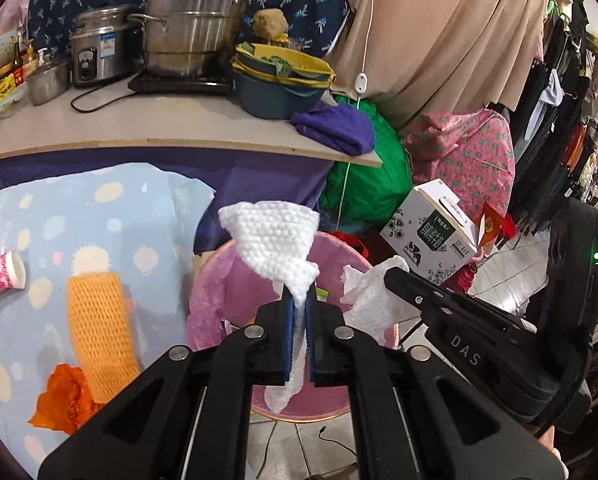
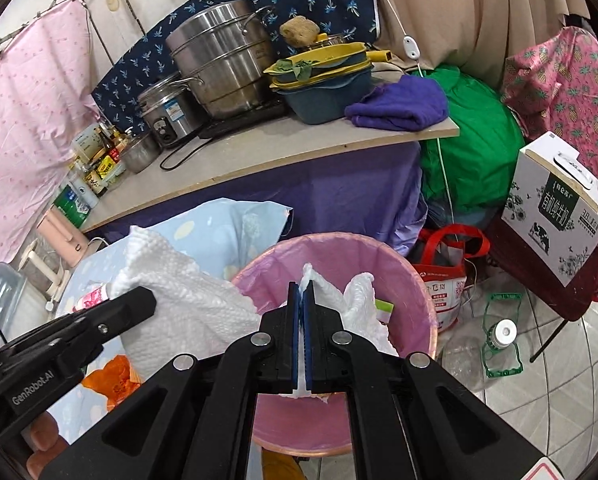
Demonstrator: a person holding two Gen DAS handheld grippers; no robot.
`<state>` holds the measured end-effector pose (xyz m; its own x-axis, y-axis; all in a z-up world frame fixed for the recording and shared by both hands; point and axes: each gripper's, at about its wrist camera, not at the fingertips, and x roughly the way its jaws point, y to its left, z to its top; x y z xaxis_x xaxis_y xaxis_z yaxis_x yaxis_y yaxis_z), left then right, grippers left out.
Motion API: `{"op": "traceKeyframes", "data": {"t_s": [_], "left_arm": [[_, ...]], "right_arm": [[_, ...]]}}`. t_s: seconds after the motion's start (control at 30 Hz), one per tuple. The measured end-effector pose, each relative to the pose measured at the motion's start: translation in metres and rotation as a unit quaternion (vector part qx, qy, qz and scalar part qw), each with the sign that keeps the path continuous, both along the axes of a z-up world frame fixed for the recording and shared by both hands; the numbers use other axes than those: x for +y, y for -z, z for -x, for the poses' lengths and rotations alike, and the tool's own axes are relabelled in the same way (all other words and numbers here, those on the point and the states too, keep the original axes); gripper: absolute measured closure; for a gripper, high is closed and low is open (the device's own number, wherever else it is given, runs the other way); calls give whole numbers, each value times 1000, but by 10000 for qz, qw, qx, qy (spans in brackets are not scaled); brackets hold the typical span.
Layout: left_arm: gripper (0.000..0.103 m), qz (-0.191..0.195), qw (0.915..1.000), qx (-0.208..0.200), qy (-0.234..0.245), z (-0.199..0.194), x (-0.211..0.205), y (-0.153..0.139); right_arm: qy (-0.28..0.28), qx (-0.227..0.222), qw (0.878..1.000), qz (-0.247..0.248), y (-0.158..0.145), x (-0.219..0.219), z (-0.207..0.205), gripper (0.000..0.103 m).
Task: Collect trash
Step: 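Carry both tissues over the pink bin and open both tools to drop them, then move the left tool to the orange plastic bag and grasp it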
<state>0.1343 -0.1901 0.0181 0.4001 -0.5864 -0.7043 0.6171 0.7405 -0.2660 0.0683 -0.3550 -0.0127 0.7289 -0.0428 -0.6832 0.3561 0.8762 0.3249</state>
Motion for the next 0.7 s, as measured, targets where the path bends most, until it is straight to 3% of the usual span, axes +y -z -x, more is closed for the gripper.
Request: {"op": "traceKeyframes", "data": {"t_s": [0.17, 0.2, 0.27, 0.33, 0.7], "left_arm": [[97, -139, 9999, 19, -19, 0, -8, 11], [92, -157, 9999, 16, -43, 0, -9, 13], [77, -221, 9996, -28, -149, 1, -9, 14], [59, -241, 9993, -110, -270, 2, -6, 13], [58, -280, 9984, -211, -453, 7, 7, 8]], "right_arm": [[65, 55, 9999, 71, 4, -1, 1, 96], [88, 62, 9999, 128, 4, -1, 1, 93], [120, 43, 9998, 180, 4, 1, 4, 74], [171, -22, 9996, 211, 2, 2, 8, 64], [55, -99, 9996, 255, -5, 14, 13, 61]]}}
